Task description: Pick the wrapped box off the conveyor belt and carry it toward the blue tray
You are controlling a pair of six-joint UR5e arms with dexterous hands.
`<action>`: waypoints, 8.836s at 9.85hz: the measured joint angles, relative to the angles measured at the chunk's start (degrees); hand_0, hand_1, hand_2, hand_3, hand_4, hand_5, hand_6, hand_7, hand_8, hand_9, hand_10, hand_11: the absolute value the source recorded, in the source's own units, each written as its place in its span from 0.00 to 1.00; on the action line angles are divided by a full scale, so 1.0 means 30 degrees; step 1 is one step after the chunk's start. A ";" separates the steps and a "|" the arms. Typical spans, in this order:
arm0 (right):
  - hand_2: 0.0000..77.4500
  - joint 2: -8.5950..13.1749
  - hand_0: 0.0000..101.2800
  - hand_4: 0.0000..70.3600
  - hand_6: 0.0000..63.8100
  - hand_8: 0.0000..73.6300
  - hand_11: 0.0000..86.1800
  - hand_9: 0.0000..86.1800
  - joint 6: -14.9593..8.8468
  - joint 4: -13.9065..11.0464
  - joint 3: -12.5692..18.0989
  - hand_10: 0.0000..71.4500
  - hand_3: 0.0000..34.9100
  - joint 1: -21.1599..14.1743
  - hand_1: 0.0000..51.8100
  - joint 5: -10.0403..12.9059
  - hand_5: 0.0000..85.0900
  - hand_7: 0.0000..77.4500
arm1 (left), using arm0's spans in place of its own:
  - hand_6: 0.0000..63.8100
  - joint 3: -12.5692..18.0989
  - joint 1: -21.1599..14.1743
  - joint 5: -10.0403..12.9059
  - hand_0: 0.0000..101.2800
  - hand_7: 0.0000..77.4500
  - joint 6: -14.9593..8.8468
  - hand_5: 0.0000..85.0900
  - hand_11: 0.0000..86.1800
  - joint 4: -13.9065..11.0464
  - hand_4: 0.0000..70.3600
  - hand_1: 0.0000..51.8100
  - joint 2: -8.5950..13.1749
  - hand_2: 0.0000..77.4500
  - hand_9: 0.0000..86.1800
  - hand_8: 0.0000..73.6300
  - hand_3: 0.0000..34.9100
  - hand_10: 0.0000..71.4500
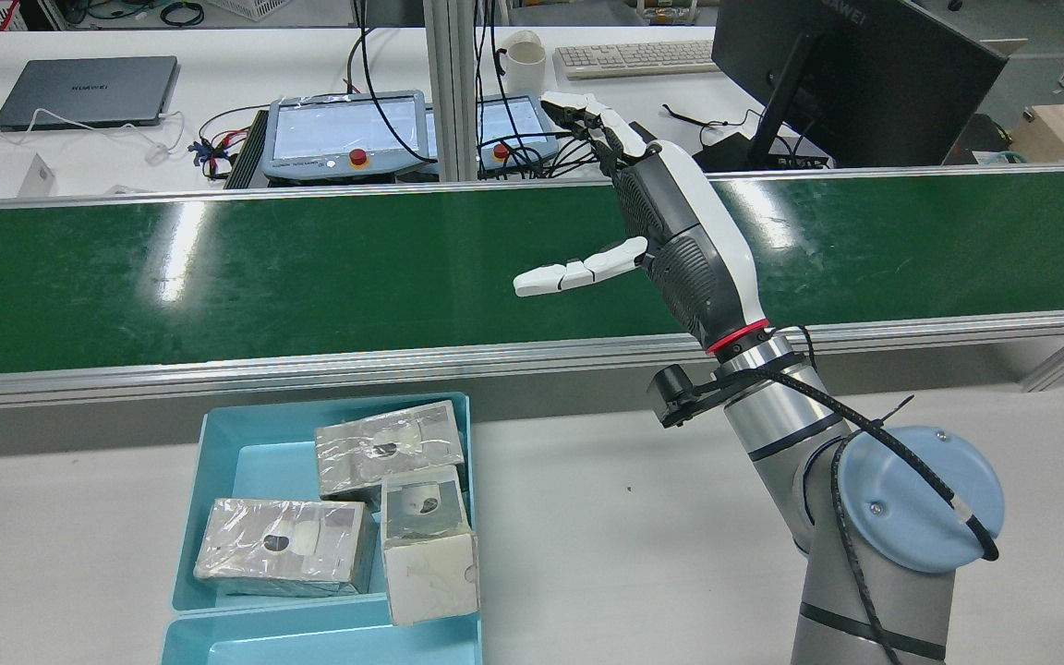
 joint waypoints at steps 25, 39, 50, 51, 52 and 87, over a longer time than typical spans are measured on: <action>0.13 -0.1535 0.47 0.03 0.07 0.03 0.02 0.01 0.2379 -0.0025 -0.0112 0.01 0.10 0.0856 0.26 -0.0099 0.28 0.06 | 0.00 0.0000 0.0000 0.0000 0.00 0.00 0.0000 0.01 0.01 0.0001 0.00 0.00 0.0000 0.01 0.00 0.01 0.00 0.01; 0.21 -0.1720 0.48 0.08 0.08 0.01 0.02 0.02 0.3209 -0.0736 0.1554 0.00 0.10 0.2996 0.37 -0.1337 0.31 0.06 | 0.00 0.0000 0.0000 0.0000 0.00 0.00 0.0001 0.01 0.01 0.0001 0.00 0.00 0.0001 0.01 0.00 0.01 0.00 0.01; 0.18 -0.2838 0.48 0.05 0.09 0.03 0.02 0.02 0.3571 -0.0835 0.1396 0.00 0.14 0.5132 0.29 -0.3394 0.28 0.07 | 0.00 0.0000 0.0000 0.0000 0.00 0.01 0.0000 0.01 0.01 0.0000 0.00 0.00 0.0000 0.01 0.01 0.01 0.00 0.00; 0.18 -0.2808 0.47 0.05 0.09 0.02 0.02 0.02 0.3560 -0.0868 0.1241 0.00 0.11 0.5147 0.29 -0.3434 0.29 0.08 | 0.00 0.0000 0.0000 0.0000 0.00 0.01 0.0000 0.01 0.01 0.0000 0.00 0.00 0.0000 0.01 0.00 0.01 0.00 0.01; 0.18 -0.2806 0.47 0.05 0.09 0.02 0.02 0.02 0.3568 -0.0900 0.0666 0.00 0.11 0.5350 0.29 -0.3471 0.29 0.07 | 0.00 0.0000 0.0000 0.0000 0.00 0.01 0.0000 0.01 0.01 0.0000 0.00 0.00 0.0000 0.01 0.00 0.01 0.00 0.01; 0.13 0.0075 0.48 0.05 0.06 0.01 0.02 0.02 0.8384 -0.1039 -0.6639 0.00 0.26 0.6019 0.27 -0.7572 0.29 0.06 | 0.00 0.0000 0.0001 0.0000 0.00 0.01 0.0001 0.01 0.01 0.0000 0.00 0.00 0.0000 0.01 0.00 0.01 0.00 0.01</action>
